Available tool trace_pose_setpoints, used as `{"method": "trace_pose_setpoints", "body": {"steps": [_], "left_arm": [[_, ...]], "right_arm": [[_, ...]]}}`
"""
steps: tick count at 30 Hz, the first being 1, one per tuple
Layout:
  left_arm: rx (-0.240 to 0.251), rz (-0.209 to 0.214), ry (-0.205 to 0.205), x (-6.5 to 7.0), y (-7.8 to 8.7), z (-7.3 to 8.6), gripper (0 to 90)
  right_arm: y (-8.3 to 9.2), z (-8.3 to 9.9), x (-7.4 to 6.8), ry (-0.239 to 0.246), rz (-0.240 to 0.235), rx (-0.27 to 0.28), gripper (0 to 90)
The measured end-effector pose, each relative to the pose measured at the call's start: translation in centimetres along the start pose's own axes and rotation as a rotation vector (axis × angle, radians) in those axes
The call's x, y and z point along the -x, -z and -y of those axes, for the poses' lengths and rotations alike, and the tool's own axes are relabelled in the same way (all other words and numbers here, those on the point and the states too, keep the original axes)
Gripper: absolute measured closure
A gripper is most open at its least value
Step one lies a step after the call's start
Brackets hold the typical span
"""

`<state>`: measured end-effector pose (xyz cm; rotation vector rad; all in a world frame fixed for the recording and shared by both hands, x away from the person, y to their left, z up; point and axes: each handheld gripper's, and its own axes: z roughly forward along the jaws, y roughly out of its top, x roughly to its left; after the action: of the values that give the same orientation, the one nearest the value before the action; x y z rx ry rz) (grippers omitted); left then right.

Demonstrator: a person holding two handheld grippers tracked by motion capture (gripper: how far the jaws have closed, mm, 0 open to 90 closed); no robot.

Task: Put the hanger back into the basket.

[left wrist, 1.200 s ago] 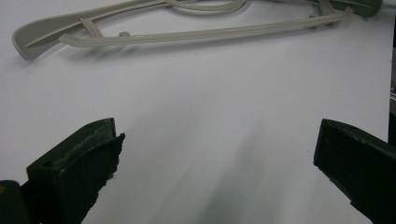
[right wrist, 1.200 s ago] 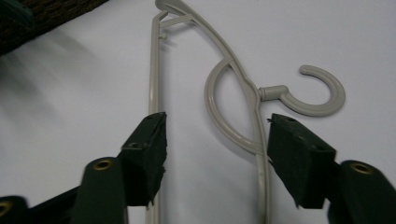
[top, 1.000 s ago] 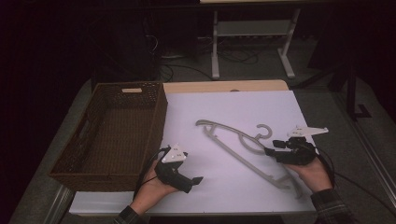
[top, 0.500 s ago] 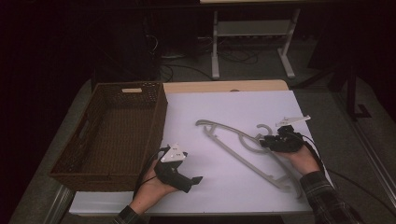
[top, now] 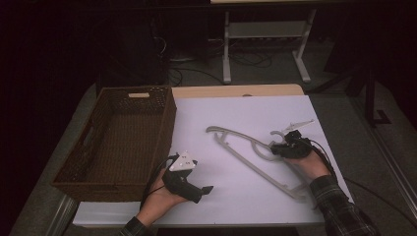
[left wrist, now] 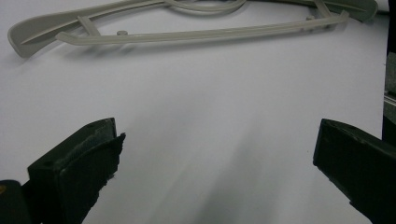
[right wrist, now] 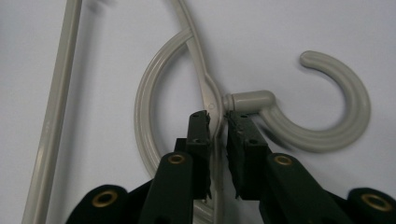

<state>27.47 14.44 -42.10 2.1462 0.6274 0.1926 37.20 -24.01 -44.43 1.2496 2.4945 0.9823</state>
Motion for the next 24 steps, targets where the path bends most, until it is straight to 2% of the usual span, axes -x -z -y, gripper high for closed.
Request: {"method": "trace_pose_setpoints", "body": {"steps": [3,15,21,24], "left_arm": [[-0.002,-0.001,0.0,0.0,0.0,0.0,0.0],[-0.008,0.001,-0.002,0.1,-0.1,0.0,0.0],[-0.01,0.001,-0.004,0.1,-0.1,0.0,0.0],[-0.008,0.001,-0.001,0.1,-0.1,0.0,0.0]], "right_arm": [[-0.2,0.0,-0.1,0.008,0.001,-0.016,80.1],[-0.5,-0.4,-0.6,0.027,-0.032,-0.007,82.2],[-1.3,-1.2,-1.6,0.058,-0.056,-0.01,82.2],[-2.0,-1.9,-2.5,0.093,-0.078,-0.013,82.2]]}}
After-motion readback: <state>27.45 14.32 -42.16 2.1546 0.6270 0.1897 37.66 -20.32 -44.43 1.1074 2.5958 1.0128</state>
